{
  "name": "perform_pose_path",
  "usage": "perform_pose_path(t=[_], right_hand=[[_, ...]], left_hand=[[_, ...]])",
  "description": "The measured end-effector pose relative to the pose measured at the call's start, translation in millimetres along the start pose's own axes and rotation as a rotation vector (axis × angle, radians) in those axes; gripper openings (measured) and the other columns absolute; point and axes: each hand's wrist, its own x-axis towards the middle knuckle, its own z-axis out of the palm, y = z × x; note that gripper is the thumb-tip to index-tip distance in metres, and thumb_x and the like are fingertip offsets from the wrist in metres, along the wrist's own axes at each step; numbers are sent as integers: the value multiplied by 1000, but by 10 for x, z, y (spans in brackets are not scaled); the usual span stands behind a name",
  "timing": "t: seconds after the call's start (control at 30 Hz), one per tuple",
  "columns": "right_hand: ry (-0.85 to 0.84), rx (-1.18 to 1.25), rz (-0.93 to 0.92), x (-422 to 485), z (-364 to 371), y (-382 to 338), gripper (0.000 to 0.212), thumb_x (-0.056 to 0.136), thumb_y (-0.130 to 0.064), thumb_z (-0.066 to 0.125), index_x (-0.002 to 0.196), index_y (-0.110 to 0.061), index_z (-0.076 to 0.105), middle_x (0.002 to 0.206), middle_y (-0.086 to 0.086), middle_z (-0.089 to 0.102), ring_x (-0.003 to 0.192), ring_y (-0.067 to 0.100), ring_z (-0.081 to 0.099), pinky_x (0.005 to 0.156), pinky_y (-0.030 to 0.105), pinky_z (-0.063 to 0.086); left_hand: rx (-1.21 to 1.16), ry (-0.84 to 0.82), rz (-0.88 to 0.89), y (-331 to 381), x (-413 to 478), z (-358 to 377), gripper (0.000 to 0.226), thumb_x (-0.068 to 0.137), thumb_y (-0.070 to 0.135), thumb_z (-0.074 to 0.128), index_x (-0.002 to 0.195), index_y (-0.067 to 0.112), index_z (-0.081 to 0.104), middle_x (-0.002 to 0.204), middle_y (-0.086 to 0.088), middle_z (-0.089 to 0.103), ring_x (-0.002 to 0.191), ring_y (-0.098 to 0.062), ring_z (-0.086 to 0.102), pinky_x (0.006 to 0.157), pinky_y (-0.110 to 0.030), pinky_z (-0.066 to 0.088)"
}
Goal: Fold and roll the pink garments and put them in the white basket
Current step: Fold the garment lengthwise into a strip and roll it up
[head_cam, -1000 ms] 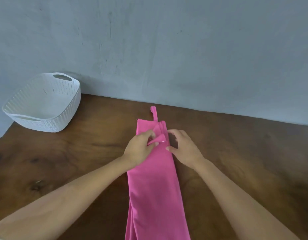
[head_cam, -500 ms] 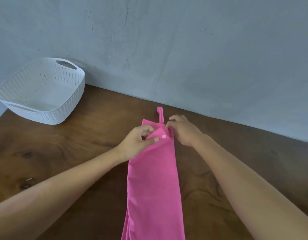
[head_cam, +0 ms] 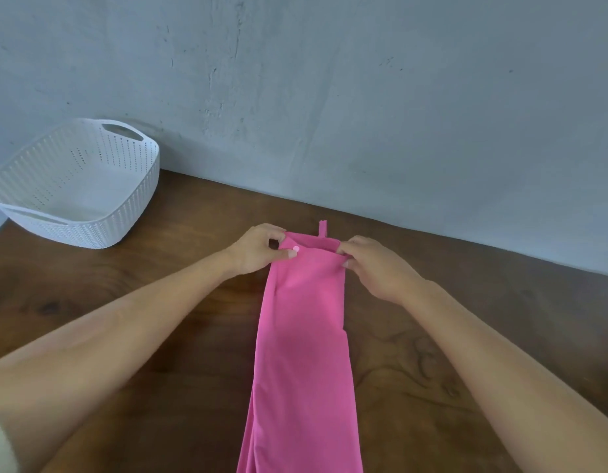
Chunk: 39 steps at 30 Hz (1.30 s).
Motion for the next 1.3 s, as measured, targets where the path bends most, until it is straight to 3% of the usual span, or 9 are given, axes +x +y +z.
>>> perform_pose_path(t=[0.1,0.2,0.33,0.43,0.5,0.7,0.93,1.17,1.3], right_hand=[[40,28,-15,-169,-33,-40,15,105,-21,48,105,-34,56,113,-12,51,102,11,52,84,32,47],[73,47,-13,-341,-53,-85,12,104,-23,51,109,-31,58,113,-13,52,99,13,57,86,36,51],[135,41,6,-592,-115,-138,9,101,-24,55,104,-32,51,109,-11,55,92,12,57,82,39,51],[173,30,6,-789,-164,-159,14,101,-23,53,107,-35,48,108,-10,56,89,15,60,79,42,53],[174,2,1,-908,-179,-166,25,102,-21,50,121,-37,47,113,-7,56,91,20,61,79,43,53],[256,-105,-29,-1215,-168,-185,21,102,-23,52,120,-23,63,121,-5,55,105,19,57,84,38,50],[392,-165,-19,-1650,-141,-246,22,100,-30,58,117,-19,68,130,-7,57,118,16,53,91,35,47],[379,-146,-125,-2252,132,-433,8,98,-29,61,99,-21,59,102,-6,61,91,18,57,73,32,36],[379,-148,-182,-2587,378,-414,25,97,-23,62,85,-23,40,80,-8,54,71,19,45,70,38,41]], left_hand=[[-88,-80,-1,77,-11,-19,49,95,27,73,51,26,51,59,9,48,62,-6,47,75,-14,37],[-113,-93,35,120,-45,-18,55,87,46,78,67,3,50,72,-21,41,68,-24,40,75,-30,36],[-54,-15,163,361,-145,3,33,85,36,81,61,23,63,67,-1,52,66,-12,46,68,-31,38],[24,39,301,571,-290,2,41,82,41,83,75,5,65,79,-16,62,72,-31,56,69,-45,45],[47,53,338,692,-385,9,37,83,38,83,79,4,68,83,-12,68,81,-31,65,78,-48,50],[92,148,430,1003,-794,99,16,83,30,83,78,18,73,84,2,74,85,-20,69,84,-43,52],[172,286,458,1111,-1305,225,21,74,26,89,73,18,70,79,8,72,84,-12,69,84,-31,52],[272,276,444,1167,-1988,681,24,74,27,89,74,19,66,79,4,68,86,-17,68,81,-21,50],[323,266,390,1107,-2380,1000,23,76,28,87,76,18,67,81,6,68,89,-15,68,80,-22,50]])
